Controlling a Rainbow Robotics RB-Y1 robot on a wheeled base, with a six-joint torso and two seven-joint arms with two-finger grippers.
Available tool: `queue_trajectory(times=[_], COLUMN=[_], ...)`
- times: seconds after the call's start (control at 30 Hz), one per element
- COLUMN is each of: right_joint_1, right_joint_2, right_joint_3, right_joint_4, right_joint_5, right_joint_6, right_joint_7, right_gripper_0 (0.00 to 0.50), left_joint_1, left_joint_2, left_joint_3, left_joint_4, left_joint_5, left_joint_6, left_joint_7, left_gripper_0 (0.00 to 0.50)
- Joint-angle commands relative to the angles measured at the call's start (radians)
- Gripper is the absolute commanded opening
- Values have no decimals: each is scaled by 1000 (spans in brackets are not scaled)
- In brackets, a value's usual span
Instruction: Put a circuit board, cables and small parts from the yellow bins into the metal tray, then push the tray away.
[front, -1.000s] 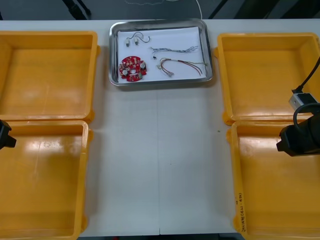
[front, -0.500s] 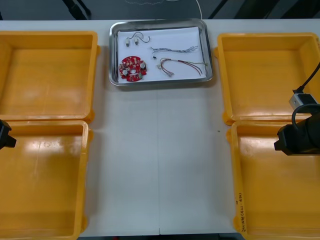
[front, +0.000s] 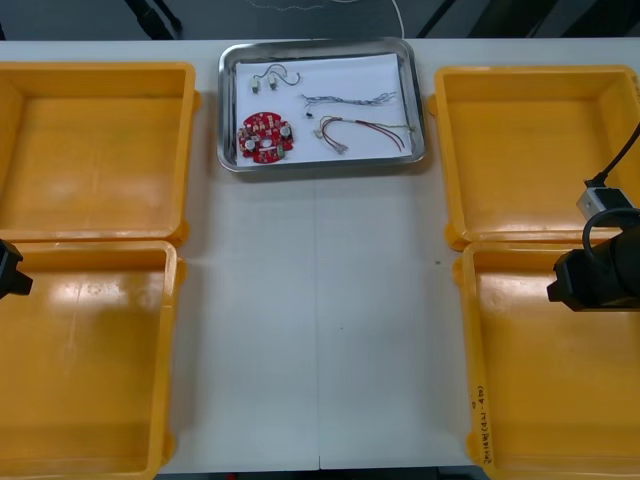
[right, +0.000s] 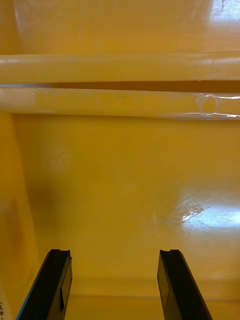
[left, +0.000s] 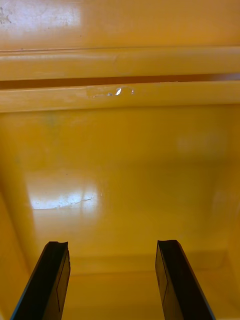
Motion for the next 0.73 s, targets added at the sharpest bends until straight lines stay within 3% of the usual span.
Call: queue_trajectory(times=[0.03, 0.73], right_joint_1=[13, 13], right_joint_2=[10, 10], right_joint_3=[-31, -31], right_joint_4=[-31, -31], right_joint_5=[-7, -7], right_joint_6=[5, 5], right_joint_7=[-30, -30], right_gripper_0=[500, 500], left_joint_1=[16, 16], left_joint_2=[45, 45], left_joint_3=[29, 29], left_joint_4=[-29, -29], left_joint_5=[-8, -8], left_joint_6=[6, 6], left_joint_7=[-91, -91], left_gripper_0=[500, 500])
